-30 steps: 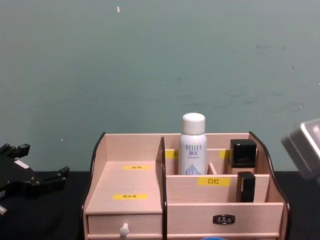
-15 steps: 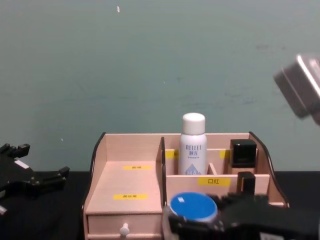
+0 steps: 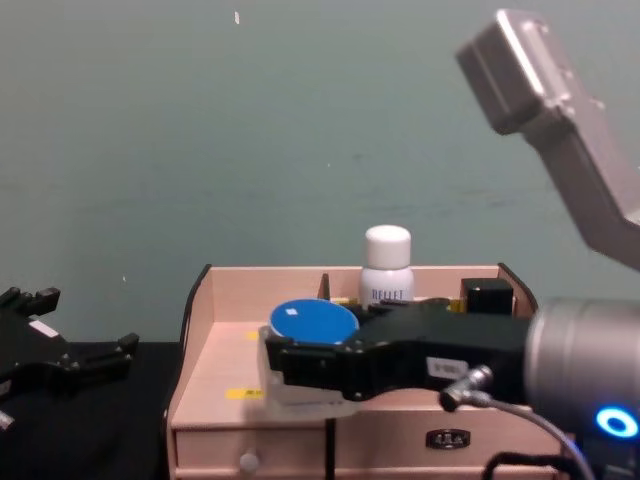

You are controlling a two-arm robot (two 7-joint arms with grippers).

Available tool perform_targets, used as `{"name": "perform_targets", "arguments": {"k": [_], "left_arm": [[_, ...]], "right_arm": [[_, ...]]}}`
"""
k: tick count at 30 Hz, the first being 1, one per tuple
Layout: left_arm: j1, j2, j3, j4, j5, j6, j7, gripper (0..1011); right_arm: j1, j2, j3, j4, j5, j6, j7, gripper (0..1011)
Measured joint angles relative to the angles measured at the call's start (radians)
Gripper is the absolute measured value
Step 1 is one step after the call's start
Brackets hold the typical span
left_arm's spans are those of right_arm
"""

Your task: Pick up the facial cleanser and watermelon frost from the table and place them into the tiered storage box.

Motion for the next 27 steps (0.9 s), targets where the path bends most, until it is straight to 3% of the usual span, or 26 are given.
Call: {"name": "perform_targets", "arguments": {"k": [16, 27], "left_arm": [[0.0, 0.0, 0.0, 0.0, 0.0, 0.0, 0.0, 1001], [0.0, 0.0, 0.0, 0.0, 0.0, 0.0, 0.0, 1001]], "right_arm": [[0.132, -0.077, -0.041, 0.157, -0.006, -0.018, -0.023, 715], [0.193, -0.112, -0.06, 0.235, -0.045, -0.021, -0.043, 715]]}}
